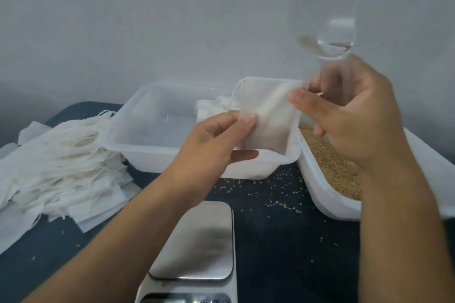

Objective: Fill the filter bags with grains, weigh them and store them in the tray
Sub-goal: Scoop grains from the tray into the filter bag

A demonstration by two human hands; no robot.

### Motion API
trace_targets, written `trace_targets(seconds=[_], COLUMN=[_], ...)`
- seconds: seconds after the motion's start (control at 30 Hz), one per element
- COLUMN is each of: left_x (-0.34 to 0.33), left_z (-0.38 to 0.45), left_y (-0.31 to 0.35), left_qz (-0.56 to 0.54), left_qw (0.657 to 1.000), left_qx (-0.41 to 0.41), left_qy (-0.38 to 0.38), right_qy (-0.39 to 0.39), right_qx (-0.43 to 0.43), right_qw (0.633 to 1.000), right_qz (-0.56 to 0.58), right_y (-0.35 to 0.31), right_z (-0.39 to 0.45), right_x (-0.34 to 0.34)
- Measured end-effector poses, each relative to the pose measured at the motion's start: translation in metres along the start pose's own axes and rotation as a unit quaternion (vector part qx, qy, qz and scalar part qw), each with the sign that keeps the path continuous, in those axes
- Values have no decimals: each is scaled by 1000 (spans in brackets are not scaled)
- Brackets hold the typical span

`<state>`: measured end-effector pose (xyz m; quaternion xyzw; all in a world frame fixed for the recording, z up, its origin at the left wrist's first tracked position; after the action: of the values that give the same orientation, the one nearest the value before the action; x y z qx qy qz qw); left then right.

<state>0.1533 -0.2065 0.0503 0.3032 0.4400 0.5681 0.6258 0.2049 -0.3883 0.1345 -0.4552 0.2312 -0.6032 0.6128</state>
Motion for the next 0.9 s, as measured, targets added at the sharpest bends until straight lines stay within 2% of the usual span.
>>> trace_targets(seconds=[0.17,0.4,0.57,0.7,0.9], left_x=[0,14,43,68,88], left_z=[0,-9,-32,-56,-84], left_y=[6,17,21,14,-7], left_qz=[-27,124,148,147,158], left_qw=[1000,988,987,988,985], left_qx=[-3,-71,-56,-13,14], left_qy=[-2,62,-7,-49,-60], right_qy=[14,-77,-95,-116,-137], right_qx=[3,-27,-25,-57,-87], right_qw=[1000,996,992,981,986], right_qz=[6,-28,-81,-146,-39], right_y=[0,1,0,20,51], right_z=[1,-6,-24,-54,-91], right_x=[-4,-19,-37,-55,-83])
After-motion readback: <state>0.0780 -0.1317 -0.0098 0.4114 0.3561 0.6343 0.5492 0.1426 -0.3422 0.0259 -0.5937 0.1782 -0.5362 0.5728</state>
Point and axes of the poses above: each hand's wrist, its own z-axis towards the middle knuckle, its own x-axis out of the back of the hand, y = z × x, the point moved 3 cm from there along z, towards the middle knuckle, and after that the axes turned 11 degrees about -x, right-handed, at the moved point
